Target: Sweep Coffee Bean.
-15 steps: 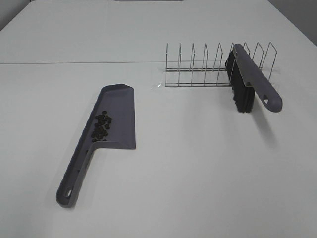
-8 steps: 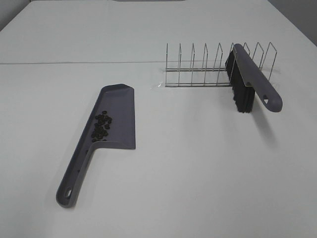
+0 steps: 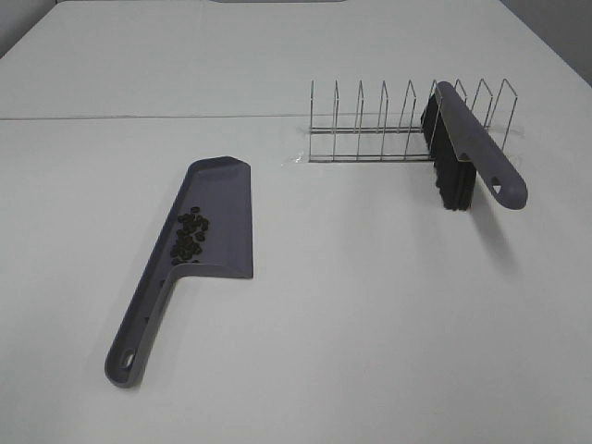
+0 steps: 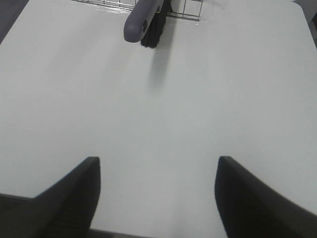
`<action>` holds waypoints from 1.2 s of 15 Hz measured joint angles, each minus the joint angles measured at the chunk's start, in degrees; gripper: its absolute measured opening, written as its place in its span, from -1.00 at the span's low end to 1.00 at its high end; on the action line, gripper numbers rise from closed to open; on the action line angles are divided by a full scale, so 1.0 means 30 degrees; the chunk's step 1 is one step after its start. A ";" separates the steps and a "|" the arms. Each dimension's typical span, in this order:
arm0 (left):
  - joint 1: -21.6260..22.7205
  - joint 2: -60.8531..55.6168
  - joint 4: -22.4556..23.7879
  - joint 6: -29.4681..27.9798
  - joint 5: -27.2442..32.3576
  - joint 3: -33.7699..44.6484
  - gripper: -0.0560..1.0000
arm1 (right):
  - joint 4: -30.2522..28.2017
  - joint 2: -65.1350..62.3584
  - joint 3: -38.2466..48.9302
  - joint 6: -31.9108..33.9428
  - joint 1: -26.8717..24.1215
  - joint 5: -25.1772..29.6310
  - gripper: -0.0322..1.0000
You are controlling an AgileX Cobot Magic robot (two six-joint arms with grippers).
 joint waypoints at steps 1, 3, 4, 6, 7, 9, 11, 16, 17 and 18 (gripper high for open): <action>0.0707 -0.0726 0.0000 0.0000 0.0000 0.0000 0.26 | 0.0000 0.0000 0.0000 0.0000 -0.0038 0.0000 0.29; 0.1700 -0.2464 0.0000 0.0000 0.0000 0.0000 0.26 | 0.0000 0.0000 0.0000 0.0000 -0.0516 0.0000 0.29; 0.1929 -0.3113 0.0000 0.0000 0.0000 0.0000 0.26 | 0.0000 0.0000 0.0000 0.0000 -0.0936 0.0000 0.29; 0.2063 -0.3571 -0.0019 0.0000 0.0000 0.0000 0.26 | 0.0000 0.0000 0.0000 0.0000 -0.1299 0.0000 0.29; 0.2063 -0.3571 -0.0019 0.0000 0.0000 0.0000 0.26 | 0.0019 0.0000 0.0000 0.0000 -0.1299 0.0000 0.29; 0.2063 -0.3571 -0.0019 0.0000 0.0000 0.0000 0.26 | 0.0038 -0.0535 0.0000 0.0000 -0.1299 -0.0019 0.29; 0.2063 -0.3571 -0.0019 0.0000 0.0000 0.0000 0.26 | 0.0038 -0.1432 0.0000 0.0000 -0.1299 -0.0019 0.29; 0.2063 -0.3571 -0.0019 0.0000 0.0000 0.0000 0.26 | 0.0057 -0.1795 0.0000 0.0000 -0.1299 -0.0019 0.29; 0.2063 -0.3571 -0.0019 0.0000 0.0000 0.0000 0.26 | 0.0057 -0.1795 0.0000 0.0000 -0.1299 -0.0019 0.29; 0.2063 -0.3571 -0.0019 0.0000 0.0000 0.0000 0.26 | 0.0057 -0.1795 0.0000 0.0000 -0.1299 -0.0019 0.29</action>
